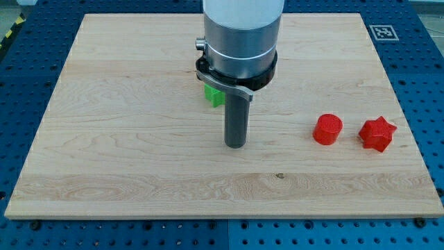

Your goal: Move the red circle towards the center of the board

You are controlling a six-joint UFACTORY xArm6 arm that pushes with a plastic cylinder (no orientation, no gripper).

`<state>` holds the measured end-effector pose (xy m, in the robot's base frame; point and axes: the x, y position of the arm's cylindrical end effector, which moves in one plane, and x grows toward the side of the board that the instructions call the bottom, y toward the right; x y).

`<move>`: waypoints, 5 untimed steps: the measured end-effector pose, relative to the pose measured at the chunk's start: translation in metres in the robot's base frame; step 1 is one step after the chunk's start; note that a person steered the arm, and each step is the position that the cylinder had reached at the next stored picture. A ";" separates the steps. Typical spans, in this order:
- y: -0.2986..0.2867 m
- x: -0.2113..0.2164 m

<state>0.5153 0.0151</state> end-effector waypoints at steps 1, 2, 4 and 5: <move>0.003 0.008; 0.022 0.033; 0.112 0.049; 0.175 0.052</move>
<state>0.5676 0.1897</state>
